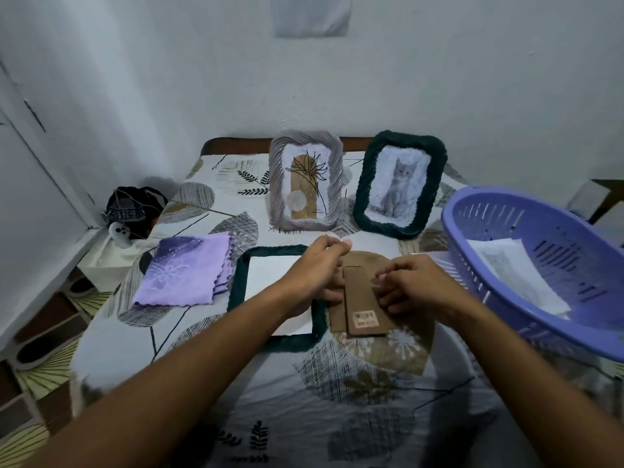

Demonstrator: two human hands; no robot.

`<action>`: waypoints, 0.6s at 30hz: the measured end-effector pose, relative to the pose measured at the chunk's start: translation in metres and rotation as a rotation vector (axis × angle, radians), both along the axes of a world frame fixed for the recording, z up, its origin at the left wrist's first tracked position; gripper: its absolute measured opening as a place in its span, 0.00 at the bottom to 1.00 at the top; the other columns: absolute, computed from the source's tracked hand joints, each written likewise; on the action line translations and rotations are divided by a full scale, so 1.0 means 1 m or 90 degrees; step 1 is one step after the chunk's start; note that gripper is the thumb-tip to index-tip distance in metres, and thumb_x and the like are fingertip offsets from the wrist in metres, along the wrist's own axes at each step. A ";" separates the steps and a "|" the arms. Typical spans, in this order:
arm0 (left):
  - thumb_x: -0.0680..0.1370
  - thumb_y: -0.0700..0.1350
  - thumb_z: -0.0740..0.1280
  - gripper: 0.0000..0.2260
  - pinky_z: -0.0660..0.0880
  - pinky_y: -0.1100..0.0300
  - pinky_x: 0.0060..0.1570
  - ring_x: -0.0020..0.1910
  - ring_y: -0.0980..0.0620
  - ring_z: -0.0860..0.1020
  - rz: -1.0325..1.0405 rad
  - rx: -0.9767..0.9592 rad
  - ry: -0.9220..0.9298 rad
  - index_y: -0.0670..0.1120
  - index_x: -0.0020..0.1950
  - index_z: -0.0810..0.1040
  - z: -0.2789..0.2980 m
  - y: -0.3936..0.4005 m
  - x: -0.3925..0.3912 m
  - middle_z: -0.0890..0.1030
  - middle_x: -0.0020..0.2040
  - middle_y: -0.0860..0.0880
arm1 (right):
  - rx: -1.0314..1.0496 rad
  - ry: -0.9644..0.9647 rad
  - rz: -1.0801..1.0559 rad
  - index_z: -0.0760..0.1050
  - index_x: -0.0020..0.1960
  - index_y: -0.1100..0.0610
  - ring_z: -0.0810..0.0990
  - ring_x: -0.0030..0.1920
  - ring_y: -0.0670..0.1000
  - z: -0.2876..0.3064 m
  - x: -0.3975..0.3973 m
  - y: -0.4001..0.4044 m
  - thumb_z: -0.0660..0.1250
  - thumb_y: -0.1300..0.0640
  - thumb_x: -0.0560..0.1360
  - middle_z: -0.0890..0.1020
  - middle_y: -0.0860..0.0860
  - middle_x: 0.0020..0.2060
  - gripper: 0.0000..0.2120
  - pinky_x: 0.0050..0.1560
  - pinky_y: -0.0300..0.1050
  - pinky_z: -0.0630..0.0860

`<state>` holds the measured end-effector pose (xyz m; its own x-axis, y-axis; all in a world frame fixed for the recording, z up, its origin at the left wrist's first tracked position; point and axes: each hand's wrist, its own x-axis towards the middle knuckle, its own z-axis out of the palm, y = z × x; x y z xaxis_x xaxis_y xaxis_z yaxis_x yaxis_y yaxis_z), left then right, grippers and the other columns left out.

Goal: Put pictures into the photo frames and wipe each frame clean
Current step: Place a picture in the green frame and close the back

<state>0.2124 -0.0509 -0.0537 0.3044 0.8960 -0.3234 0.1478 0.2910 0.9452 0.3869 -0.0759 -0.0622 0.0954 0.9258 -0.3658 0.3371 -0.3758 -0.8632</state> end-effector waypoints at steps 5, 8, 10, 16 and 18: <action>0.82 0.55 0.57 0.13 0.78 0.44 0.51 0.49 0.43 0.77 0.028 -0.034 -0.049 0.49 0.61 0.68 0.002 -0.006 0.008 0.71 0.62 0.42 | -0.038 0.154 -0.063 0.75 0.53 0.64 0.79 0.30 0.54 -0.005 0.006 -0.005 0.64 0.71 0.73 0.82 0.61 0.39 0.10 0.30 0.44 0.76; 0.82 0.56 0.57 0.16 0.77 0.45 0.50 0.48 0.44 0.76 0.049 -0.040 -0.061 0.48 0.64 0.67 0.004 -0.009 0.012 0.70 0.62 0.43 | -0.046 0.178 -0.095 0.76 0.53 0.64 0.79 0.31 0.53 -0.005 0.010 -0.008 0.66 0.71 0.72 0.83 0.60 0.39 0.11 0.30 0.43 0.74; 0.82 0.55 0.56 0.17 0.78 0.45 0.50 0.48 0.43 0.77 0.060 -0.050 -0.083 0.47 0.66 0.66 0.009 -0.010 0.014 0.70 0.62 0.41 | -0.034 0.180 -0.114 0.77 0.53 0.65 0.80 0.31 0.53 -0.005 0.011 -0.009 0.69 0.70 0.71 0.83 0.59 0.39 0.12 0.30 0.43 0.75; 0.81 0.55 0.57 0.19 0.78 0.43 0.52 0.54 0.37 0.78 0.070 -0.061 -0.140 0.46 0.67 0.67 0.017 -0.010 0.013 0.72 0.61 0.40 | 0.002 0.201 -0.148 0.77 0.50 0.64 0.82 0.37 0.55 0.002 0.007 -0.016 0.71 0.72 0.68 0.83 0.60 0.42 0.12 0.30 0.42 0.77; 0.82 0.54 0.58 0.17 0.79 0.47 0.49 0.50 0.41 0.79 0.077 -0.036 -0.135 0.46 0.65 0.69 0.017 -0.011 0.012 0.74 0.58 0.41 | 0.015 0.224 -0.161 0.77 0.50 0.63 0.83 0.39 0.55 0.004 0.006 -0.018 0.71 0.73 0.68 0.83 0.59 0.43 0.12 0.32 0.42 0.77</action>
<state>0.2242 -0.0615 -0.0362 0.2617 0.9123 -0.3149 -0.0914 0.3482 0.9330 0.3930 -0.0940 -0.0584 0.1930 0.8977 -0.3960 -0.0794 -0.3880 -0.9182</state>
